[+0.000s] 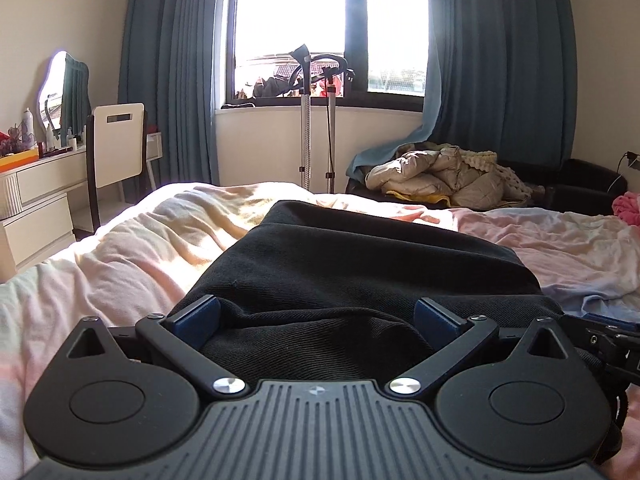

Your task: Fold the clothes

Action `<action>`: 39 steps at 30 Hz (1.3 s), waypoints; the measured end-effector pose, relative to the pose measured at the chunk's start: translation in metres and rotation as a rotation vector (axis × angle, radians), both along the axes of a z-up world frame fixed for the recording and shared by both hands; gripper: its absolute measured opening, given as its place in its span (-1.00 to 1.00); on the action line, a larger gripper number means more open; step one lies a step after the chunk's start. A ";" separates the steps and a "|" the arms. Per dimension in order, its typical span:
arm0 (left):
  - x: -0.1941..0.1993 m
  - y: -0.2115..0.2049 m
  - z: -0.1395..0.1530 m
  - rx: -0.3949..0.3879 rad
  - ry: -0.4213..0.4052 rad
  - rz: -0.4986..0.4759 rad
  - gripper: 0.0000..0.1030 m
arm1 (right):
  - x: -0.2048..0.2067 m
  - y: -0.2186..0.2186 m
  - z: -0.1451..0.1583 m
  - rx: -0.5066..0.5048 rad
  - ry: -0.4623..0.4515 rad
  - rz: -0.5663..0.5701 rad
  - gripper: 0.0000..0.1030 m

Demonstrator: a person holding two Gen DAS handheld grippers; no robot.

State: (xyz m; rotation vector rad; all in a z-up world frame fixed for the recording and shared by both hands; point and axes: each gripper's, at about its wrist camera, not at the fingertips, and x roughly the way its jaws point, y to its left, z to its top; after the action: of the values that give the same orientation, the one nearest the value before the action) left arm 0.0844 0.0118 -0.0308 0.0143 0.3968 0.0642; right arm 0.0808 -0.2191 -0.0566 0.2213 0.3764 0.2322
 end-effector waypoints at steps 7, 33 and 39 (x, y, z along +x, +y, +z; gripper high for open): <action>-0.002 0.000 -0.005 0.032 0.044 0.003 1.00 | -0.005 0.004 -0.019 0.013 0.034 -0.009 -0.28; -0.012 0.007 -0.003 -0.024 0.029 -0.018 1.00 | -0.008 -0.043 -0.033 0.241 0.176 -0.101 -0.23; -0.042 0.011 0.013 -0.068 0.031 -0.035 1.00 | -0.015 -0.038 -0.026 0.180 0.165 -0.107 -0.20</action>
State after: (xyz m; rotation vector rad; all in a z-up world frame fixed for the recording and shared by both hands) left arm 0.0420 0.0226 -0.0182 -0.0447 0.4294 0.0157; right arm 0.0653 -0.2573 -0.0826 0.4380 0.5064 0.1426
